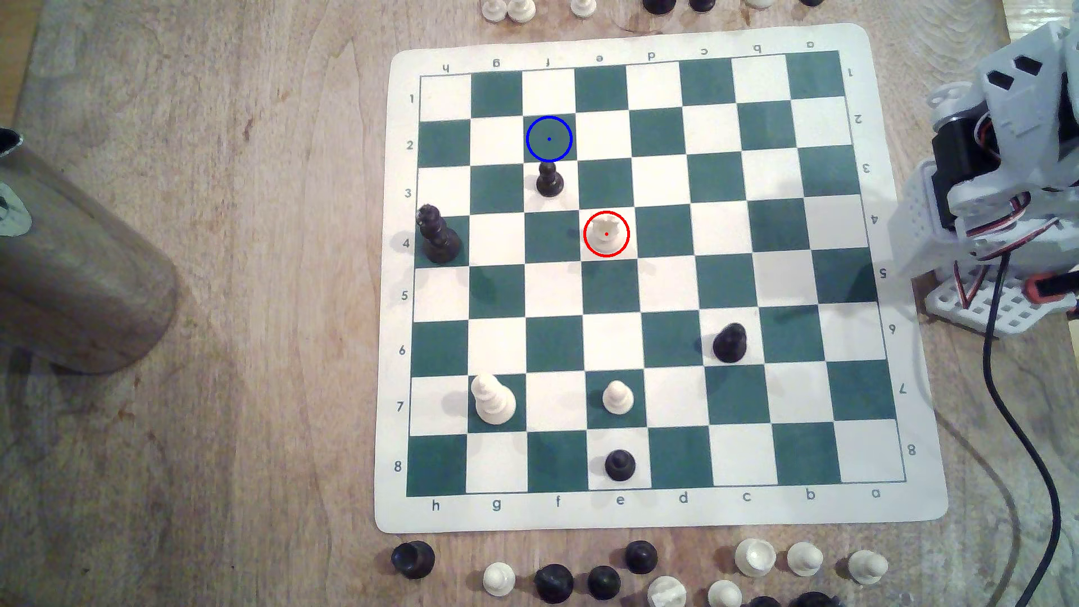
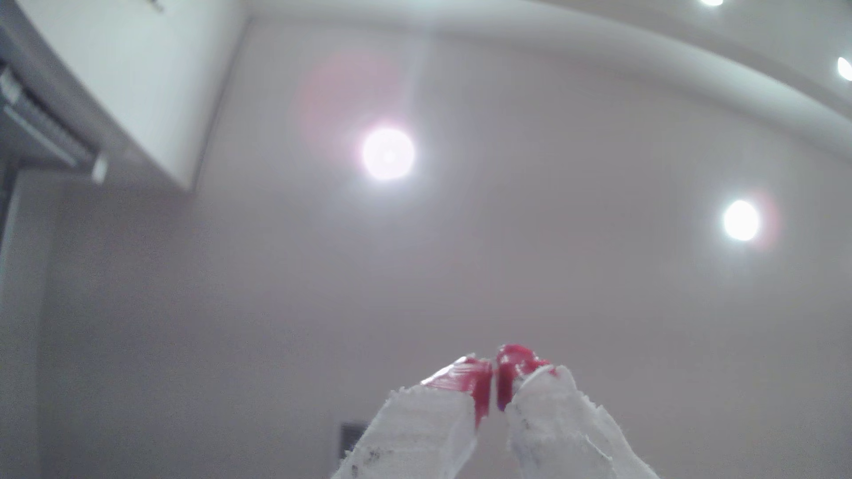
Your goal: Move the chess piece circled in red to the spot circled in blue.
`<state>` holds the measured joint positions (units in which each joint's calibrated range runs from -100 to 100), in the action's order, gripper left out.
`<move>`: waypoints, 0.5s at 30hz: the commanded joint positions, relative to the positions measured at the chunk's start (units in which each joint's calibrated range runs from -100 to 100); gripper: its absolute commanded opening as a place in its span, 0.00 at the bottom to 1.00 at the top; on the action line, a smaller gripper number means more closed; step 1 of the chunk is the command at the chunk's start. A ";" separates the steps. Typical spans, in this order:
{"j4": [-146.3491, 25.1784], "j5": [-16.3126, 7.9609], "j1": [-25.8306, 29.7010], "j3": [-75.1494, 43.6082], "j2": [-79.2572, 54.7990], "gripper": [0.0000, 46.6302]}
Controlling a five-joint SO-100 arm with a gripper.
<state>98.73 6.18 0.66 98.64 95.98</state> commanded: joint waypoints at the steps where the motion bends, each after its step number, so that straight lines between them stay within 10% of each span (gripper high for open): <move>1: 0.62 0.15 -0.08 1.36 -0.14 0.00; 15: -65.15 -0.15 2.97 -9.98 -0.22 0.00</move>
<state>55.62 6.18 3.83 97.29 95.98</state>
